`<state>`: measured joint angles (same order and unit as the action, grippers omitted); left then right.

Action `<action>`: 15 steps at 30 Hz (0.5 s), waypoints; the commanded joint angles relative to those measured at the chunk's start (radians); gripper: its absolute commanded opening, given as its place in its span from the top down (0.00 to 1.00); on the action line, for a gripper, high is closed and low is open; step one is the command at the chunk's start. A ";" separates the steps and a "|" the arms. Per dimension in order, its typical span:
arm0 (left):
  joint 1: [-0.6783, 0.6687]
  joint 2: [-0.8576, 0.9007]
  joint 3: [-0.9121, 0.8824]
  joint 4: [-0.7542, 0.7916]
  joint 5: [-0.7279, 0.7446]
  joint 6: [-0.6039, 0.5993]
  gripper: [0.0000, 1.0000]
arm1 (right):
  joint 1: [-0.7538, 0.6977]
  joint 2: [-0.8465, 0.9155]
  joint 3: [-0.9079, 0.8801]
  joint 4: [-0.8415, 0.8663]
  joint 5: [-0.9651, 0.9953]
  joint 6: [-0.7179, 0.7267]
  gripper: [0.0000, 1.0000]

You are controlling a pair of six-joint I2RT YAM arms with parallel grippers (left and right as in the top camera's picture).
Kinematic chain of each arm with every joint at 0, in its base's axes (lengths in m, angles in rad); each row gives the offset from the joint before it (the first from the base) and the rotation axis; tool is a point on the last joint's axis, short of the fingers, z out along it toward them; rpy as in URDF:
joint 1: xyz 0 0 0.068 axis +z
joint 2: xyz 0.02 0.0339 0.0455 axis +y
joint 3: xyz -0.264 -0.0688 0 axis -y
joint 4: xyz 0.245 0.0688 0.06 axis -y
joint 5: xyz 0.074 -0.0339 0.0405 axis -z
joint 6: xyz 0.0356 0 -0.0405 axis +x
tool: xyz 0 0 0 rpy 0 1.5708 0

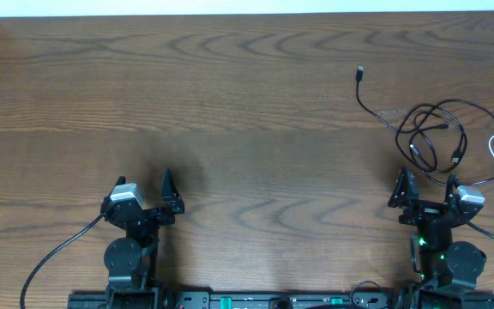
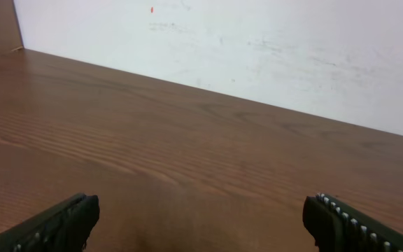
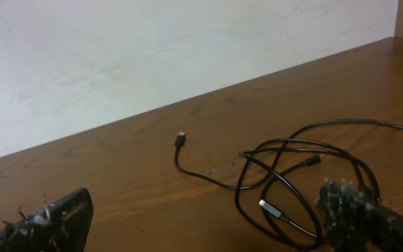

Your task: Untangle cables

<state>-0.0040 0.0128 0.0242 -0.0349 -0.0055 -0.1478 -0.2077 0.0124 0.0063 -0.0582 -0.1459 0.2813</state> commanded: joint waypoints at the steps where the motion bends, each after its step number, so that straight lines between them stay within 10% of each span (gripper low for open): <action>1: -0.004 0.000 -0.020 -0.039 -0.013 0.020 0.03 | 0.005 -0.007 -0.001 -0.005 -0.002 0.002 0.01; 8: -0.004 0.000 -0.020 -0.039 -0.013 0.020 0.02 | 0.005 -0.007 -0.001 0.007 -0.111 -0.029 0.01; 15: -0.004 0.000 -0.020 -0.039 -0.013 0.020 0.02 | 0.005 -0.007 -0.001 0.014 -0.286 -0.566 0.01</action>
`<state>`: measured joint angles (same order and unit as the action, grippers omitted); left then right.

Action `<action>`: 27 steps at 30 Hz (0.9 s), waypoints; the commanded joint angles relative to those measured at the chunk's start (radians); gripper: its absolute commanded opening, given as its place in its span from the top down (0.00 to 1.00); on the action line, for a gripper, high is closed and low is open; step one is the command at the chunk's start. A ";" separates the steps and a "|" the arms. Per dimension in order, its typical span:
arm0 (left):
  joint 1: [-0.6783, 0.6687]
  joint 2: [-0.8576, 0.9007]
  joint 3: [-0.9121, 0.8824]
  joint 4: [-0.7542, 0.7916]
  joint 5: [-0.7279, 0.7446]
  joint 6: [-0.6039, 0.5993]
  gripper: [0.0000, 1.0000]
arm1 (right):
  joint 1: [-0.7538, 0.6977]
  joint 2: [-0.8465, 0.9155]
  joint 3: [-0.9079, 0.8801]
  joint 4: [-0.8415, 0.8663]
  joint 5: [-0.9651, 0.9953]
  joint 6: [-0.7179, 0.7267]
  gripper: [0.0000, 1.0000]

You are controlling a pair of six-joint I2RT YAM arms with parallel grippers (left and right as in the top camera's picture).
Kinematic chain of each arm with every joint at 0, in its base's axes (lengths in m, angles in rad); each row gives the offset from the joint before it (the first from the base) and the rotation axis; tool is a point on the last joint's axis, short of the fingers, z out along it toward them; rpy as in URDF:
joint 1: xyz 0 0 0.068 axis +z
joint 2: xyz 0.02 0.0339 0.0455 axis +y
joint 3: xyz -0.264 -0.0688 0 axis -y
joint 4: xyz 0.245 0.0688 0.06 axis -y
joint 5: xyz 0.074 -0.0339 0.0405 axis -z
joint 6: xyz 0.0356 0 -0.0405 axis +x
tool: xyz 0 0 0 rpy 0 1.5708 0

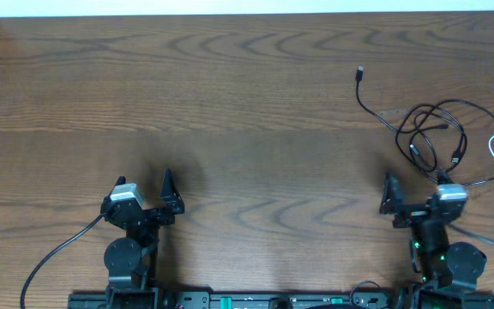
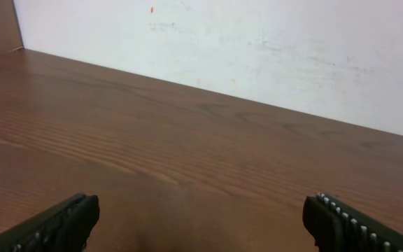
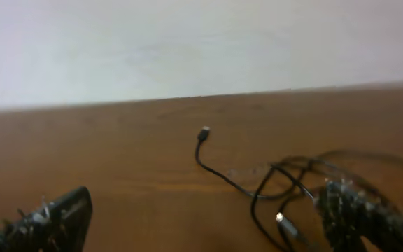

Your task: Untangle cables

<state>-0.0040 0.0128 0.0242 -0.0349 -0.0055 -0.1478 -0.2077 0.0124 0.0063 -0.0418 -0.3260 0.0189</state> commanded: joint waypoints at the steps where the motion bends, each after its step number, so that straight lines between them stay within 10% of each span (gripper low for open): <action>1: -0.004 0.000 -0.020 -0.039 -0.013 0.020 0.02 | 0.005 -0.007 -0.001 -0.002 -0.107 -0.382 0.01; 20: -0.004 0.000 -0.020 -0.039 -0.013 0.020 0.02 | 0.005 -0.007 -0.001 -0.003 -0.092 -0.448 0.01; 27: -0.004 0.000 -0.020 -0.039 -0.013 0.020 0.02 | 0.005 -0.007 -0.001 -0.017 0.144 0.001 0.01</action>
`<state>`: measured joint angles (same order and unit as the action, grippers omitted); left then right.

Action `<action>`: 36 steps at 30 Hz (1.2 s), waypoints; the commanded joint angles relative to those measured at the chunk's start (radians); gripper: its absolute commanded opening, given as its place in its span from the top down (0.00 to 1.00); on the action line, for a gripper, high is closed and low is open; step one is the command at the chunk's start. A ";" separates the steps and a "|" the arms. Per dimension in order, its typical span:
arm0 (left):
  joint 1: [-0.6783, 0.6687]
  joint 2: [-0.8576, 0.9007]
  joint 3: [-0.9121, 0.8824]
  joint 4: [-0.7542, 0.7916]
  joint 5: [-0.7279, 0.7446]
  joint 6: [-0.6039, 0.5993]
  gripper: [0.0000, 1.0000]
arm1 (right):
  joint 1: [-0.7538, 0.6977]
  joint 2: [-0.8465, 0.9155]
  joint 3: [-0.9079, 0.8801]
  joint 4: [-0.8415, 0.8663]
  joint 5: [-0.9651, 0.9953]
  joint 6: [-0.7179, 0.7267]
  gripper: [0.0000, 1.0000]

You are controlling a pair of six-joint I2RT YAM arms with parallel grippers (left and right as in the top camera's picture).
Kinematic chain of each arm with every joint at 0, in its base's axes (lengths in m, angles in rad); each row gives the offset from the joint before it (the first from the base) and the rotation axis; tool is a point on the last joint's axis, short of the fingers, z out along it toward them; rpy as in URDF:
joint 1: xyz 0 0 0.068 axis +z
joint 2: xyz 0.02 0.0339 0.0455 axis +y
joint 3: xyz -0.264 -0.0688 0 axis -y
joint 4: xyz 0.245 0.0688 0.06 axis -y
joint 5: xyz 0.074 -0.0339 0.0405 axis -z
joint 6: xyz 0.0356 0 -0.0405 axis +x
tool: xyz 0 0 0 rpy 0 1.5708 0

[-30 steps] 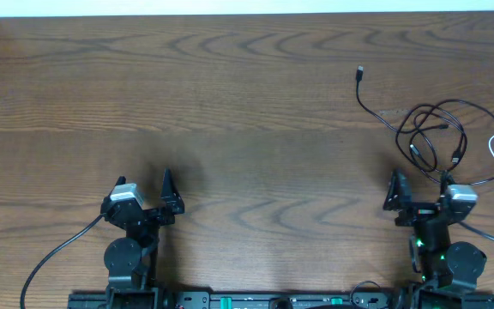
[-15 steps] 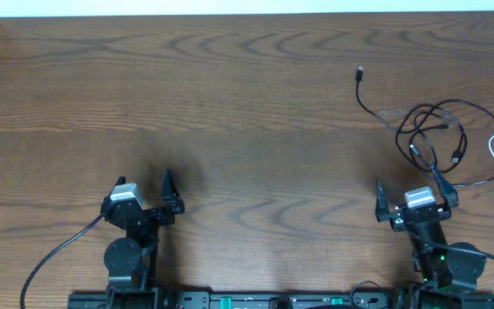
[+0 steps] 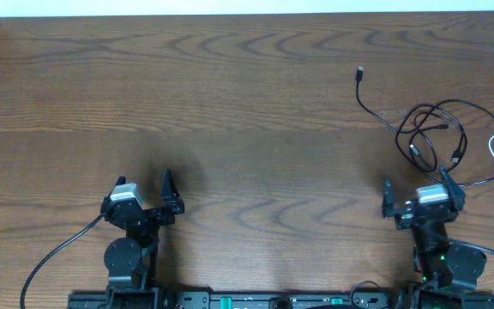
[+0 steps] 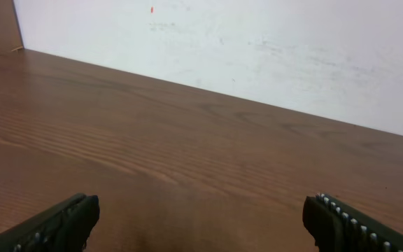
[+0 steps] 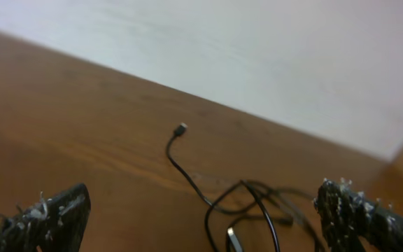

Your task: Untangle cables

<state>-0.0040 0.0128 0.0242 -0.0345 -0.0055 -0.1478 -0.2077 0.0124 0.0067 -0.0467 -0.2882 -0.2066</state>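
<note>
A tangle of black cable (image 3: 431,133) lies at the right of the table, one loose end with a small plug (image 3: 360,72) reaching up and left. My right gripper (image 3: 414,196) stands open just below the tangle, apart from it. In the right wrist view the black cable (image 5: 247,199) loops between and beyond the open fingers, its plug (image 5: 180,129) farther off, and the right gripper (image 5: 201,217) holds nothing. My left gripper (image 3: 144,190) rests open at the lower left, far from the cables. Only bare wood shows between the left gripper's (image 4: 201,220) fingers.
A white cable lies at the table's right edge beside the black tangle. The white wall (image 4: 257,49) runs along the table's far edge. Both arm bases stand at the near edge.
The right wrist has turned a little, so the table's far edge now slants in its view and the tangle sits lower right. The left arm has not moved. Both grippers stay open.
At first my right gripper stood open close under the tangle, angled toward it. Then it had swung left, with the cable plug near the middle of its view. Now it is rolled slightly in about the same place. The cables and the left arm have not moved.
</note>
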 commanded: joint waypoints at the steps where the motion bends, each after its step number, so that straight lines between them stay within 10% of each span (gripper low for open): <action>1: -0.004 0.000 -0.020 -0.039 -0.013 0.020 0.02 | 0.005 -0.007 -0.001 -0.013 0.106 0.245 0.01; 36: -0.004 0.000 -0.020 -0.039 -0.013 0.020 0.02 | 0.206 -0.008 -0.001 -0.013 0.106 0.254 0.01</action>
